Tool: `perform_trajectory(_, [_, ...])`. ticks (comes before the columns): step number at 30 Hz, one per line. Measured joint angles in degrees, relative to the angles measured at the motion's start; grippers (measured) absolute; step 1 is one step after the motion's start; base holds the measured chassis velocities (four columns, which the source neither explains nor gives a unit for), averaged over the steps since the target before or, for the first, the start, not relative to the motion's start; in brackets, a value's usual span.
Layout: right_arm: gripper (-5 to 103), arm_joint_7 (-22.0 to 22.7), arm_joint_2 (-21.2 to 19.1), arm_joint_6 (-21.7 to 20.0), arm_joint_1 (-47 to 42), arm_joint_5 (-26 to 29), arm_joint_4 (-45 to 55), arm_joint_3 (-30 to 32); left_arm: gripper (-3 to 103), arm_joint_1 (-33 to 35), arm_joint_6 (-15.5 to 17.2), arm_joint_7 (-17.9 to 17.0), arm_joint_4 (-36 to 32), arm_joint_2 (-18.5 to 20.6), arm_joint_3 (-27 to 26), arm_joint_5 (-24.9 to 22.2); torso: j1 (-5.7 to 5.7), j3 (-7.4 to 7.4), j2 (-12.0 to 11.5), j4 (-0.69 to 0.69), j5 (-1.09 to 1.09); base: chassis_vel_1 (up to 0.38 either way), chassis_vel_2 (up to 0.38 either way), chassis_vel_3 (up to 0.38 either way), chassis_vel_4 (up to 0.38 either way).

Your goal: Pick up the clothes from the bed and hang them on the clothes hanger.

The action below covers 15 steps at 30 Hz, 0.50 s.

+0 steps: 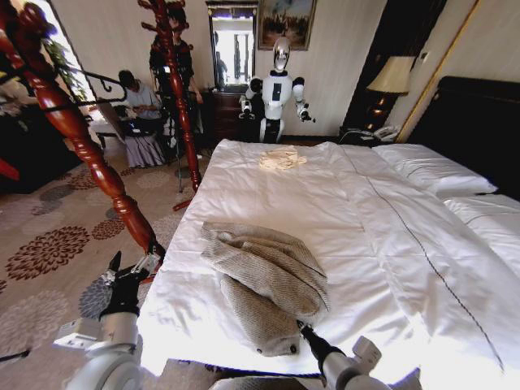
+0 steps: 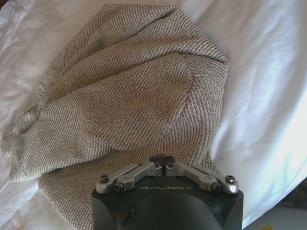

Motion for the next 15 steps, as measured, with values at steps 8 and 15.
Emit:
perform_trajectory(8, [0,-0.25,0.0,0.25,-0.12,-0.07,-1.72,-0.92,100,-0.7,0.7,-1.07,0.0,-0.35,0.37,0.04,0.0,0.0,0.0,0.0,0.0,0.0,0.0,0.0,0.0])
perform_trajectory(15, [0,-0.08,0.11,0.3,-0.39,-0.12,-2.55,-1.05,100,-1.29,1.16,-1.6,0.02,-0.43,0.61,-0.06,0.0,0.0,0.0,0.0,0.0,0.0,0.0,0.0,0.0])
